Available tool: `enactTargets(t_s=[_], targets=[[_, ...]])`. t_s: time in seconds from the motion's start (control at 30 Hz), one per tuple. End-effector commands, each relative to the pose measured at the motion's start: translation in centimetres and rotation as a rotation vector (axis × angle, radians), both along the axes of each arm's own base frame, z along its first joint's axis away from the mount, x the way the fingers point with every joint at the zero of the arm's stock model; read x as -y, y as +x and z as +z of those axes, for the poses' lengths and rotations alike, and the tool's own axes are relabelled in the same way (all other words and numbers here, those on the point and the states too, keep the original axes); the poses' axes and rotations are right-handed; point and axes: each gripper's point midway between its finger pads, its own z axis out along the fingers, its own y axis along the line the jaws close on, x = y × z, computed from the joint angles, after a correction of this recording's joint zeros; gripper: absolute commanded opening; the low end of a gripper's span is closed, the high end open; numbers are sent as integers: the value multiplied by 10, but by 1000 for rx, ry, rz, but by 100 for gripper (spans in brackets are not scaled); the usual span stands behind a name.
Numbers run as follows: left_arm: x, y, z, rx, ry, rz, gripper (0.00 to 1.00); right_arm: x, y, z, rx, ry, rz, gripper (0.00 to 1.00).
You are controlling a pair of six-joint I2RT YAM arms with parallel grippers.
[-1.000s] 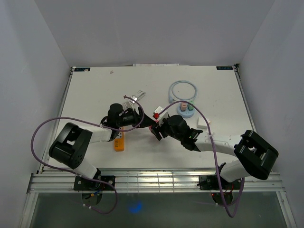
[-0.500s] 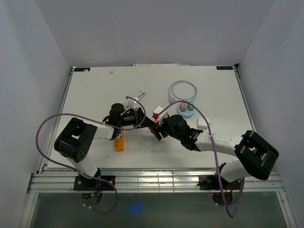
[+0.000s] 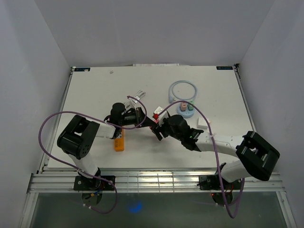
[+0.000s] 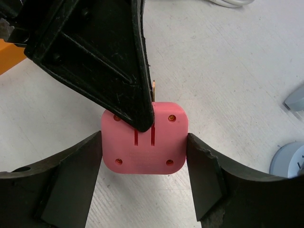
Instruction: Insert the plug
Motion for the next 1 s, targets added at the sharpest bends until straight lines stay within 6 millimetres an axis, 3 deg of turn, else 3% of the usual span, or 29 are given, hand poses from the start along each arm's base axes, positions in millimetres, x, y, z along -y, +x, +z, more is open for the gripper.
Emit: enactTargets(t_s=[0.0,0.07,0.23,0.37,0.5,0.77,0.97], targets=[[10,-10,25,94,-54,-93,0,-14,-1,34,66,87,37,74],[9,-9,24,96,-53,-86,0,-12,-1,41,71,107,28,88],[1,-4,30,122,-54,-41,0,-7,-11,57,57,165,42,99],[-7,-1,38,163,-61,5,0,-11,-26,61,-20,200,113,93],[-13,-3,50,227,-69,41,0,-12,-31,65,-129,235,118,93],[-23,-15,75,350,-111,80,0,6,-33,100,-228,440,137,100],[-25,-28,93,408,-166,53,0,17,-31,110,-304,568,180,86]])
